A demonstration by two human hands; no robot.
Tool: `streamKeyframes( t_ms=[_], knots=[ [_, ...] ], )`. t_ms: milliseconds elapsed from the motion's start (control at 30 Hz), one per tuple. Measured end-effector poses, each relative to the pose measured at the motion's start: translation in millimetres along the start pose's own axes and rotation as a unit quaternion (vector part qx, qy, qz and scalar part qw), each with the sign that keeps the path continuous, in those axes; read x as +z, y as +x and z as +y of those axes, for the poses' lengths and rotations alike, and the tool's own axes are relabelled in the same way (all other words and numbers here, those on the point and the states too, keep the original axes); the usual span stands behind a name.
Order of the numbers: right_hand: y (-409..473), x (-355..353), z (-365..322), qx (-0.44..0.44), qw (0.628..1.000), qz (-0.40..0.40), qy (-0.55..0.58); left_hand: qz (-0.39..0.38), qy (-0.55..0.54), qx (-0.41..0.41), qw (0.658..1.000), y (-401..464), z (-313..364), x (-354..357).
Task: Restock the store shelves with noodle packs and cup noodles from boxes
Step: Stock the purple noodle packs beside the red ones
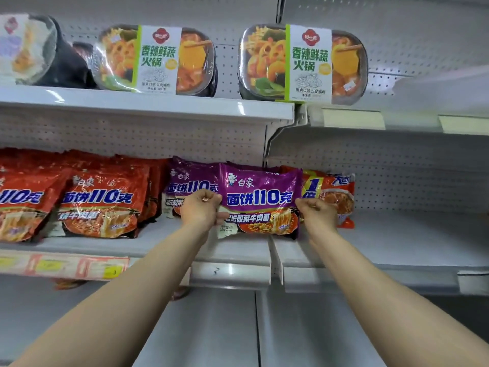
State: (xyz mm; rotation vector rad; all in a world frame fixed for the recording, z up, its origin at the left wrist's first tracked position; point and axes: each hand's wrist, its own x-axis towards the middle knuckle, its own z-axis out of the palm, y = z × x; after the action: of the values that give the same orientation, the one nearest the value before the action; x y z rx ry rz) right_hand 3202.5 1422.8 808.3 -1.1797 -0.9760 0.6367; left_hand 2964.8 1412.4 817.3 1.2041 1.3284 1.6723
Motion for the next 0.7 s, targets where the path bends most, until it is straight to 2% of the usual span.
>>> streamKeyframes(
  t_ms=[100, 467, 600, 700],
  knots=[
    [13.6, 11.1, 4.1, -0.004, 1.0, 0.026, -0.012, 0.007, 0.014, 0.004, 1.0, 21.3, -4.4, 7.5],
    [43.8, 51.5, 1.8, 0.031, 0.995, 0.061, 0.068, 0.012, 0.04, 0.045, 0.998, 83.8, -13.4, 24.4],
    [49.2, 62.5, 10.8, 0.036, 0.994, 0.08, 0.067, 0.031, 0.11, 0.065, 0.991, 91.9, -19.4, 25.1],
    [54.6, 66.2, 19.1, 0.038, 0.994, 0.088, 0.059, 0.017, 0.113, 0.06, 0.992, 98.6, -25.5, 29.4]
  ],
)
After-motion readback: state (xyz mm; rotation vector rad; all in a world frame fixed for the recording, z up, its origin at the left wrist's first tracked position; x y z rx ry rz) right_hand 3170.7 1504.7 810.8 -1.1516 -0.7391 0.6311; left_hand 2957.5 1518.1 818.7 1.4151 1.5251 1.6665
